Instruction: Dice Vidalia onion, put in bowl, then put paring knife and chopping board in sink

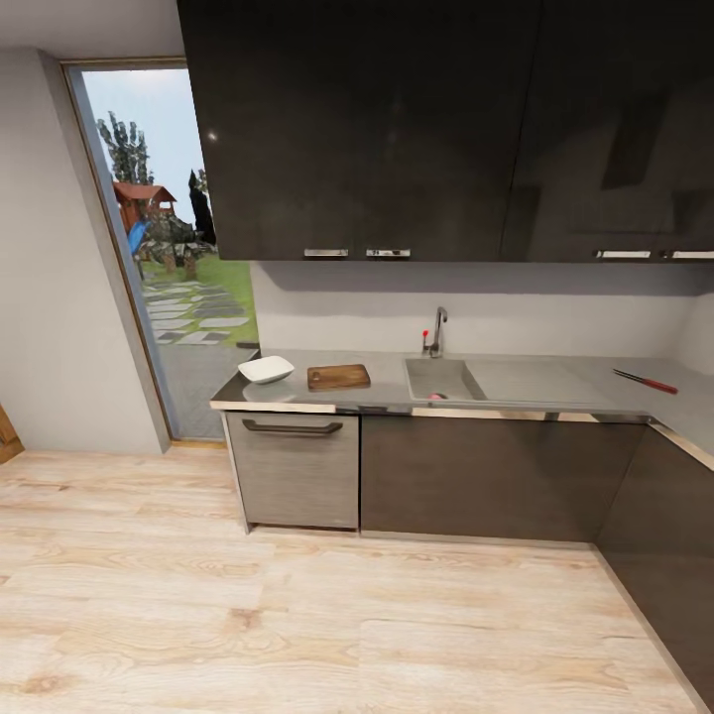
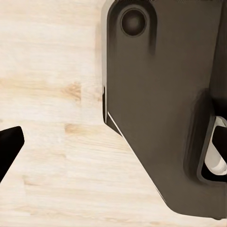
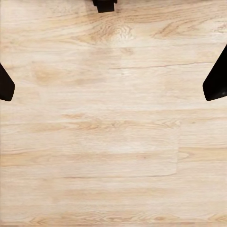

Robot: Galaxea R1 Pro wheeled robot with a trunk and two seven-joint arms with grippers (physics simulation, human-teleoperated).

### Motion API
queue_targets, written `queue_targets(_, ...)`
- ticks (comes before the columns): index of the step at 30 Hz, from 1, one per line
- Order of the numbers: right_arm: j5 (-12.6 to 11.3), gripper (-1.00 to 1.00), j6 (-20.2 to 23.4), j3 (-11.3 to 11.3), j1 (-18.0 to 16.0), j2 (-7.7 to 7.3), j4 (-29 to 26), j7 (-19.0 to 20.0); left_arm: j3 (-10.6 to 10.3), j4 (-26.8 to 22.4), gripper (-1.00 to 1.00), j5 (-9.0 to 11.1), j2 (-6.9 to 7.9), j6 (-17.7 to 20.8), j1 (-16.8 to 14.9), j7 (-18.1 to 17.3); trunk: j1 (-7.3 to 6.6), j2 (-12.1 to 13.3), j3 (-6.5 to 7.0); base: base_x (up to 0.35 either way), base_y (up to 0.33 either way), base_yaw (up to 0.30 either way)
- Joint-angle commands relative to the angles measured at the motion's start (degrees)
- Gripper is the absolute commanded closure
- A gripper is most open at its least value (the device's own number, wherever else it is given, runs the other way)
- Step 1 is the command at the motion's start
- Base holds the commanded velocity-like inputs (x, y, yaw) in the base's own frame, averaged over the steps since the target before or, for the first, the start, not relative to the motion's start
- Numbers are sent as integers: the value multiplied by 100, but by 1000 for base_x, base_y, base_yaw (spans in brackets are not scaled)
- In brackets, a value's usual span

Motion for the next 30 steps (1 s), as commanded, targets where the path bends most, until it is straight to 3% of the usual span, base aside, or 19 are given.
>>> queue_targets(1,2,-100,-20,-24,0,5,6,6,-2,12,-100,2,0,-31,-1,0,2,-2,0,0,0,0)
queue_targets(30,2,-100,-20,-24,0,7,7,6,0,14,-100,2,0,-31,-1,0,2,-2,0,0,0,0)
